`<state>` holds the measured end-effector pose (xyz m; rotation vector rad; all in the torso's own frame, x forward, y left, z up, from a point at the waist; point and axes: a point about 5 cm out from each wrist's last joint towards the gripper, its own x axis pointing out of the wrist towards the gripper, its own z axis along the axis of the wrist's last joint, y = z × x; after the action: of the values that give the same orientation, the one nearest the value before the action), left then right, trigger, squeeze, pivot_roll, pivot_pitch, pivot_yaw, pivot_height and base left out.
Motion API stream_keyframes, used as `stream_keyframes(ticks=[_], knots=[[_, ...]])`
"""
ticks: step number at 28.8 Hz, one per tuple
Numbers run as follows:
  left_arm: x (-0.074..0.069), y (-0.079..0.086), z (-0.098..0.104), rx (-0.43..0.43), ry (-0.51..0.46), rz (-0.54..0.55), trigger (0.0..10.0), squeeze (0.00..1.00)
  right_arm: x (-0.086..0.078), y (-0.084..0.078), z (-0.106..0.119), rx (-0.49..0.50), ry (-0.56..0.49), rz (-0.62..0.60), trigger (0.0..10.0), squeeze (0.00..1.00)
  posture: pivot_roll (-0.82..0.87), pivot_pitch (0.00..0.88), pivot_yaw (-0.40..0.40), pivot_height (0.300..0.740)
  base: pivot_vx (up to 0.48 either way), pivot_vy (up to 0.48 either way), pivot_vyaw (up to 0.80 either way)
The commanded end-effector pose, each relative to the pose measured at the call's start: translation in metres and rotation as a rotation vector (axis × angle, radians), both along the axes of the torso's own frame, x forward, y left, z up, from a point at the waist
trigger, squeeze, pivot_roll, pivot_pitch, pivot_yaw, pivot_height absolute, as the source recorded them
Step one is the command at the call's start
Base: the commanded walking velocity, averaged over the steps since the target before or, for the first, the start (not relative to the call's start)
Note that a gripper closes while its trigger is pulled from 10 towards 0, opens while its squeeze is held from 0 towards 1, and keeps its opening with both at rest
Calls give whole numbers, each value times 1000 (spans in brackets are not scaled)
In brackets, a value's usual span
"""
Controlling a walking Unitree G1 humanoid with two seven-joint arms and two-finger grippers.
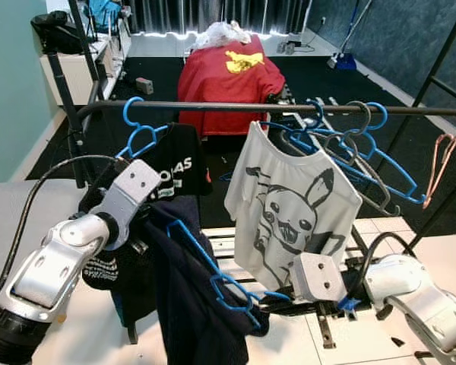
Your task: Hang hanger
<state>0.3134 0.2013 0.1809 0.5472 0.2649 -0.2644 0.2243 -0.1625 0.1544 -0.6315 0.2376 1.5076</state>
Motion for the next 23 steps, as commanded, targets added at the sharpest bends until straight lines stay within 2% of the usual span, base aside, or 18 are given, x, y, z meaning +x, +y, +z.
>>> stream_keyframes(ticks=[1,2,3,5,7,9,11,13,14,15,16,18,19,21,23], knots=[[6,67,1,104,-62,374,0,0,-22,-7,-19,-73,115,80,0,0,-26,20,-10,740,0,0,0],[2,76,-14,108,-13,412,0,0,-28,-8,-25,-80,138,94,0,0,-28,19,-7,740,0,0,0],[2,76,-14,108,-13,412,0,0,-28,-8,-25,-80,138,94,0,0,-28,19,-7,740,0,0,0],[-7,85,-35,103,56,452,0,0,-34,-11,-32,-89,165,99,0,0,-28,20,-4,740,0,0,0],[-7,85,-35,103,56,452,0,0,-34,-11,-32,-89,165,99,0,0,-28,20,-4,740,0,0,0],[-23,92,-60,113,130,483,0,0,-39,-14,-40,-87,192,89,0,0,-26,19,-3,740,0,0,0],[-23,92,-60,113,130,483,0,0,-39,-14,-40,-87,192,89,0,0,-26,19,-3,740,0,0,0],[-42,103,-86,130,209,527,0,0,-47,-17,-48,-84,223,94,0,0,-15,17,-11,740,0,0,0],[-42,103,-86,130,209,527,0,0,-47,-17,-48,-84,223,94,0,0,-15,17,-11,740,0,0,0],[-50,108,-98,134,243,548,0,0,-49,-17,-50,-71,230,87,0,0,-19,17,-13,740,0,0,0],[-50,108,-98,134,243,548,0,0,-49,-17,-50,-71,230,87,0,0,-19,17,-13,740,0,0,0],[-65,118,-119,139,295,595,0,0,-46,-18,-49,-21,195,40,0,0,-16,17,-14,740,0,0,0],[-65,118,-119,139,295,595,0,0,-46,-18,-49,-21,195,40,0,0,-16,17,-14,740,0,0,0],[-79,129,-140,131,349,652,0,0,-33,-22,-44,37,127,-25,0,0,-22,18,-14,740,0,0,0],[-83,132,-147,113,366,678,0,0,-28,-25,-42,59,108,-53,0,0,-22,19,-14,740,0,0,0]])
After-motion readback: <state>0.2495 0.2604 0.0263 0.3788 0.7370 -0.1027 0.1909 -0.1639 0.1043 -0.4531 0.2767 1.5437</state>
